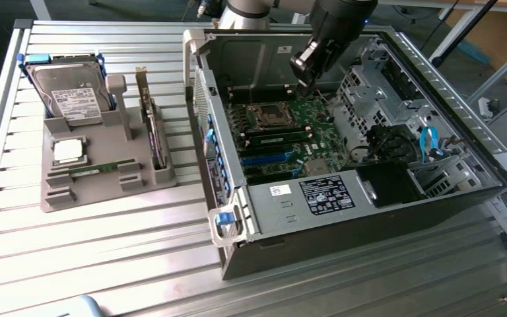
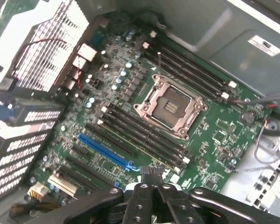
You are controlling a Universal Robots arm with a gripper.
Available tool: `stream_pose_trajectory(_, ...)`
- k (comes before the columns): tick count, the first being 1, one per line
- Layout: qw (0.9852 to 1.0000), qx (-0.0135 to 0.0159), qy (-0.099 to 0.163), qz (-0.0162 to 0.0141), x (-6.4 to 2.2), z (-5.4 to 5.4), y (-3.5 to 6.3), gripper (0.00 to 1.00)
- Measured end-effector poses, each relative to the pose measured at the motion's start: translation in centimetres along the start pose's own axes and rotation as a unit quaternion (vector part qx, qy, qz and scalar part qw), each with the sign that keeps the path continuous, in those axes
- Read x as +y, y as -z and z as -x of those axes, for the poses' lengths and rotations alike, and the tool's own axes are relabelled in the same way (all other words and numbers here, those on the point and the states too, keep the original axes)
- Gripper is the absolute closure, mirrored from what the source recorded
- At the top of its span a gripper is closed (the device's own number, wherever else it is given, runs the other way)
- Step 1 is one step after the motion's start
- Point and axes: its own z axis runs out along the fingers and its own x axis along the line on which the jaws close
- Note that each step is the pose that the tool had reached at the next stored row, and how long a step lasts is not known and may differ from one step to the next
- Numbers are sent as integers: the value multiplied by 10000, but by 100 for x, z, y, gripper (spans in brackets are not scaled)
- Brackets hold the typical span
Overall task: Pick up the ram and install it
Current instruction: 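Press down the ram until it locks into place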
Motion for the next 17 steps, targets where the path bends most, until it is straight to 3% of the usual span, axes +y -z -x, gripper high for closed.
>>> stream_pose_trajectory(4, 9995, -1, -311, 1, 0, 0, 0, 90)
stream_pose_trajectory(8, 9980, -2, -628, 2, 0, 0, 0, 90)
stream_pose_trajectory(13, 9948, -3, -1023, 4, 0, 0, 0, 90)
stream_pose_trajectory(17, 9909, -3, -1343, 5, 0, 0, 0, 90)
